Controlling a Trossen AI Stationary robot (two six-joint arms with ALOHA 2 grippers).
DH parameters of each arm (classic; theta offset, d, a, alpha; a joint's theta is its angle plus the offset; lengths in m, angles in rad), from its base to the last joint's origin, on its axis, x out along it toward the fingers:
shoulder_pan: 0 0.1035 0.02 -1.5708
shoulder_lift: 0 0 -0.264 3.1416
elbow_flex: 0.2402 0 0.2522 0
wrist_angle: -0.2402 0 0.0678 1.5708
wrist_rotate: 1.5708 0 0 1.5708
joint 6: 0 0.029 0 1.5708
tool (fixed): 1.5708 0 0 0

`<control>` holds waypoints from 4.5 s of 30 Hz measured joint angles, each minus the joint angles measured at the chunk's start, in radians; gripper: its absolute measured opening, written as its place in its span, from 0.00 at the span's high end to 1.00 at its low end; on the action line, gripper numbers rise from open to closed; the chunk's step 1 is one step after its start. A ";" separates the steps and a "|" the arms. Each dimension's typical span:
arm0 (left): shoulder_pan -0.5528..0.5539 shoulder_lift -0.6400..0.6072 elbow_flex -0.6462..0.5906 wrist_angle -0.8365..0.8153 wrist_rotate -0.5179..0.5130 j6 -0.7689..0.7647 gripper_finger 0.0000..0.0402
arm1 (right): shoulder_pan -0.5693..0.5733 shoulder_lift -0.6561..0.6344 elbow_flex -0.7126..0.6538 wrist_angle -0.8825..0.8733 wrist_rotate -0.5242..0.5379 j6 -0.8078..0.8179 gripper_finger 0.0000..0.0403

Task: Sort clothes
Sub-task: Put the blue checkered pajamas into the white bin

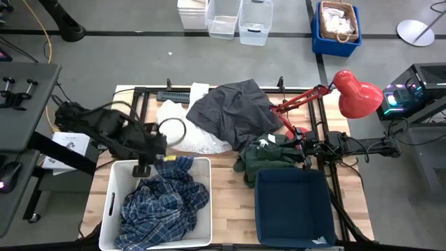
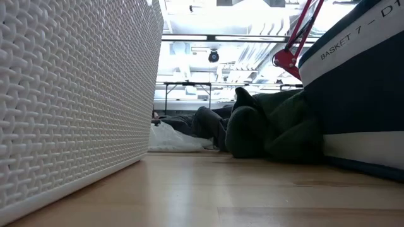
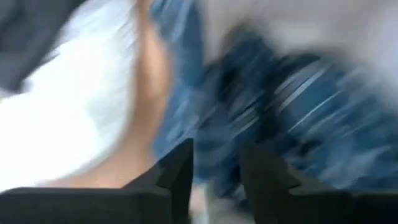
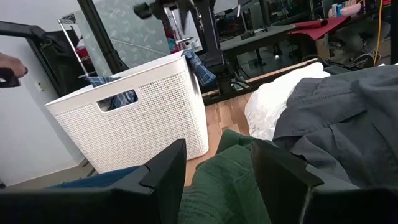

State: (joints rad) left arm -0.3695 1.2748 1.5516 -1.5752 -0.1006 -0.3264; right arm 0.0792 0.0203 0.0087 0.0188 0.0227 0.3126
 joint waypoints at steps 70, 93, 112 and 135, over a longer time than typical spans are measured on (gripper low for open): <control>0.039 0.293 0.179 0.052 -0.083 0.065 0.61 | 0.000 0.000 0.000 0.000 0.000 0.000 0.56; 0.063 0.379 0.178 0.054 -0.144 0.076 0.97 | 0.000 0.000 0.000 0.000 0.000 0.000 0.56; 0.027 0.373 0.430 0.049 -0.065 0.059 1.00 | 0.000 0.000 0.000 0.000 0.000 0.000 0.56; -0.334 0.375 0.091 0.322 0.247 -0.291 0.89 | 0.000 0.000 0.000 0.000 0.000 0.000 0.56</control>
State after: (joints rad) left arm -0.7036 1.6497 1.6422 -1.2534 0.1463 -0.6170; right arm 0.0795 0.0201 0.0089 0.0189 0.0224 0.3126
